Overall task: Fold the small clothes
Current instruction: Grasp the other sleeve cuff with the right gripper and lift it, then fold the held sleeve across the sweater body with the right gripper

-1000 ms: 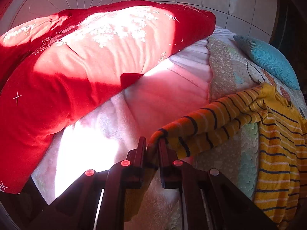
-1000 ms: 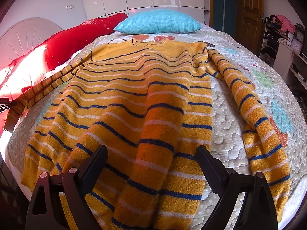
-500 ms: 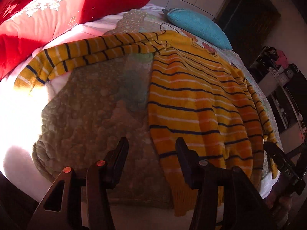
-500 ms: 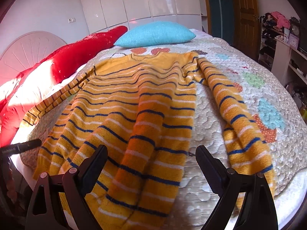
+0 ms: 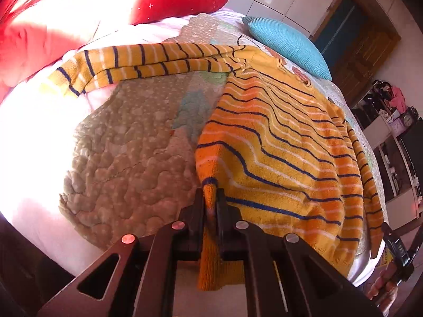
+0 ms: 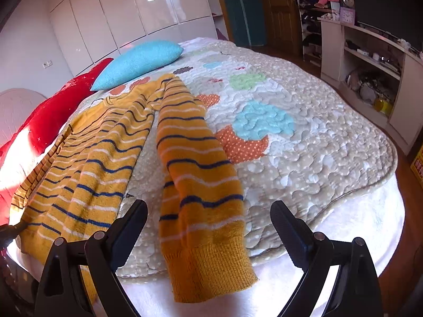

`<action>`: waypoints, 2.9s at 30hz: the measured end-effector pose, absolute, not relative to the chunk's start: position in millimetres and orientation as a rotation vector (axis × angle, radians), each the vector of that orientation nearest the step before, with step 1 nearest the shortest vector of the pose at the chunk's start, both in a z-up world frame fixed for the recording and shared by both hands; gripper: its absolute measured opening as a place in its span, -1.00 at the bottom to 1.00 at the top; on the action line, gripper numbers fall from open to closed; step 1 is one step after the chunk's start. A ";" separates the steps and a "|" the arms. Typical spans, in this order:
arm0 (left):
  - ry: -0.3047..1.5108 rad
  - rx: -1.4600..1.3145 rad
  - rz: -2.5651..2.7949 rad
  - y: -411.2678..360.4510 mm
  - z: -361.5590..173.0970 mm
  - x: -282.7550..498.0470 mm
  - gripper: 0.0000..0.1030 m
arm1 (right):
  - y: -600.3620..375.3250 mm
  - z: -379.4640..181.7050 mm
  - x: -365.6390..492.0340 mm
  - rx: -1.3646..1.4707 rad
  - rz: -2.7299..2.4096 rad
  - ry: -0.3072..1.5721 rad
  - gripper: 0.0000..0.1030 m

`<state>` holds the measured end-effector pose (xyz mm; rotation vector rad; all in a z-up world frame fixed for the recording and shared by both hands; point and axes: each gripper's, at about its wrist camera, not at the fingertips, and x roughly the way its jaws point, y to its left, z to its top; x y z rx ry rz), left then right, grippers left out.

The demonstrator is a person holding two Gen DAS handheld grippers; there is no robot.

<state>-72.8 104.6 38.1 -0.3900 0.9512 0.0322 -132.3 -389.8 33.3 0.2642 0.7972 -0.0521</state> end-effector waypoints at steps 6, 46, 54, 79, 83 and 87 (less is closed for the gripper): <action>0.921 -0.290 0.060 97.1 53.4 -85.2 -0.86 | -395.8 27.9 -109.2 0.307 0.065 0.876 -0.66; 0.935 -0.370 -0.083 64.3 56.5 -99.9 -0.85 | -327.9 19.8 -140.9 0.619 0.515 0.913 -0.78; 0.979 -0.286 -0.037 58.3 43.8 -127.6 -0.82 | -373.2 16.4 -175.2 0.579 0.369 0.910 -0.80; 0.902 -0.245 -0.097 32.6 60.7 -102.7 0.10 | -556.4 83.5 -31.1 0.680 -0.229 0.667 -0.75; 0.895 -0.308 -0.120 38.1 59.5 -97.8 0.10 | -497.1 125.5 9.8 0.488 -0.145 0.690 -0.75; 0.875 -0.305 -0.138 41.4 62.8 -101.8 0.10 | -407.8 145.6 64.7 0.342 -0.010 0.738 -0.75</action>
